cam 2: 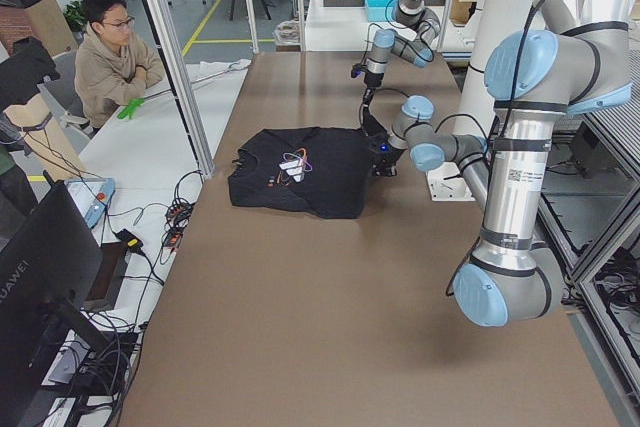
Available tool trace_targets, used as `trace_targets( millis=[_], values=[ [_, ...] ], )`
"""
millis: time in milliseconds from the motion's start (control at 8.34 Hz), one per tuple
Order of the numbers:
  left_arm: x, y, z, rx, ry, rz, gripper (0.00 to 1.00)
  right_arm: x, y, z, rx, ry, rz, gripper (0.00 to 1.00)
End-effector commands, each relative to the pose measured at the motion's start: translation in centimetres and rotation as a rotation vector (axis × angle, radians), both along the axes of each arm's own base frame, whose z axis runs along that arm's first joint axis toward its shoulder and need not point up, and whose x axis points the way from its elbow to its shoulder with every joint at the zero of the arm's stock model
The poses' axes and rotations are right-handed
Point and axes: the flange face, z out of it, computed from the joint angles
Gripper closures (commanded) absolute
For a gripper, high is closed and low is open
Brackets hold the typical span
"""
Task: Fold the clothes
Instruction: 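Lift the hem with both grippers and fold it toward the collar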
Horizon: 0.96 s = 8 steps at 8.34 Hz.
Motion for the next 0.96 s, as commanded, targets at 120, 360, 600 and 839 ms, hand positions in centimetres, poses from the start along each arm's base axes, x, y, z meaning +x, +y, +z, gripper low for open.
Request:
trace_targets(
  millis=[120,360,600,839],
  values=[
    [-3.3,-17.2,-1.0,-0.015,-0.102,-0.066,1.0,4.1,-15.8,1.0,0.034,0.075,0.03,1.0],
    [-3.5,-24.1,0.1,-0.045,-0.101,-0.09,1.0,6.3,-22.2,2.3,0.064,0.141,0.046,1.0],
    [-1.9,-29.8,1.7,-0.041,-0.092,-0.121,1.0,6.9,-27.5,2.5,0.068,0.185,0.049,1.0],
    [0.8,-35.3,0.8,-0.046,-0.095,-0.136,1.0,5.1,-31.4,4.0,0.052,0.219,0.041,1.0]
  ],
)
